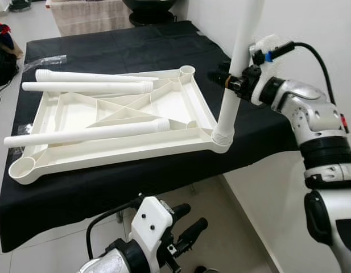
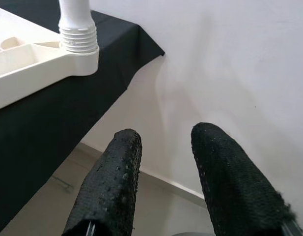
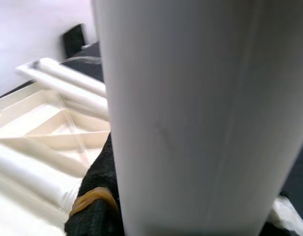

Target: Building children table

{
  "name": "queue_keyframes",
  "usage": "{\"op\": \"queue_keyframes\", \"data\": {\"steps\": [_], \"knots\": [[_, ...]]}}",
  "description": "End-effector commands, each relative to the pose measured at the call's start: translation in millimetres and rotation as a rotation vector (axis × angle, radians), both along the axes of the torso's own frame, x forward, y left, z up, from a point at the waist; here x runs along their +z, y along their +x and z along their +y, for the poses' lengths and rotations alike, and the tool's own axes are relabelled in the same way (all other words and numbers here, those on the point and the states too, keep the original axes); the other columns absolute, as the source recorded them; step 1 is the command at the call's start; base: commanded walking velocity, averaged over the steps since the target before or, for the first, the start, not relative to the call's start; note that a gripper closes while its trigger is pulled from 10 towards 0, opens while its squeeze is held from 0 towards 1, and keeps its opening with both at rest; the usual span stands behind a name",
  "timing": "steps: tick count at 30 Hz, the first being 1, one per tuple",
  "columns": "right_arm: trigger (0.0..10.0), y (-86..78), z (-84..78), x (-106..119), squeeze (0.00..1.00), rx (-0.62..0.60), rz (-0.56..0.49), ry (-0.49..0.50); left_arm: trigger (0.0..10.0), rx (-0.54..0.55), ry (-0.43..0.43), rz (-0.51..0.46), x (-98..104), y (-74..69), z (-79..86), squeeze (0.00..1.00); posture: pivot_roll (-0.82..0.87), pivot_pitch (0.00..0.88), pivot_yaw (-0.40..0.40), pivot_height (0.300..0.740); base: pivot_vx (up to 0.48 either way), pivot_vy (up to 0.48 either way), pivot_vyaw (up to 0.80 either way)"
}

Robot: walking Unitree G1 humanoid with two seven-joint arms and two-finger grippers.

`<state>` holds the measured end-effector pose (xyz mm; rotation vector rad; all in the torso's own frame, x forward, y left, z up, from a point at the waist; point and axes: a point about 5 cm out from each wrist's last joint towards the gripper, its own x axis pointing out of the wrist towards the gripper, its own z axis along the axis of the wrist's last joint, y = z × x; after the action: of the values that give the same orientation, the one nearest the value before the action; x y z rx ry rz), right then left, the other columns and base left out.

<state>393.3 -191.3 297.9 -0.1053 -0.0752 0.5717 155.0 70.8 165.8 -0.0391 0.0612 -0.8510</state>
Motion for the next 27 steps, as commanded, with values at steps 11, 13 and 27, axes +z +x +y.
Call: {"op": "queue_keyframes", "data": {"steps": [11, 13, 27], "knots": [[10.0, 5.7, -14.7, -36.2, 0.00, -0.204, 0.076, 0.034, 10.0, 0.024, 0.022, 0.008, -3.3, 4.4, 4.7, 0.00, 0.10, 0.215, -0.025, 0.740, 0.000, 0.000, 0.00], [10.0, 5.8, -14.6, -39.1, 0.00, -0.227, 0.071, 0.035, 10.0, 0.029, 0.024, 0.005, -2.8, 5.6, 5.7, 0.00, 0.10, 0.217, -0.023, 0.740, 0.000, 0.000, 0.00], [10.0, 12.7, -25.0, -49.2, 0.00, -0.606, 0.054, 0.112, 10.0, 0.038, 0.026, -0.003, -0.6, 7.6, 7.8, 0.00, 0.10, 0.229, -0.021, 0.740, 0.000, 0.000, 0.00]]}}
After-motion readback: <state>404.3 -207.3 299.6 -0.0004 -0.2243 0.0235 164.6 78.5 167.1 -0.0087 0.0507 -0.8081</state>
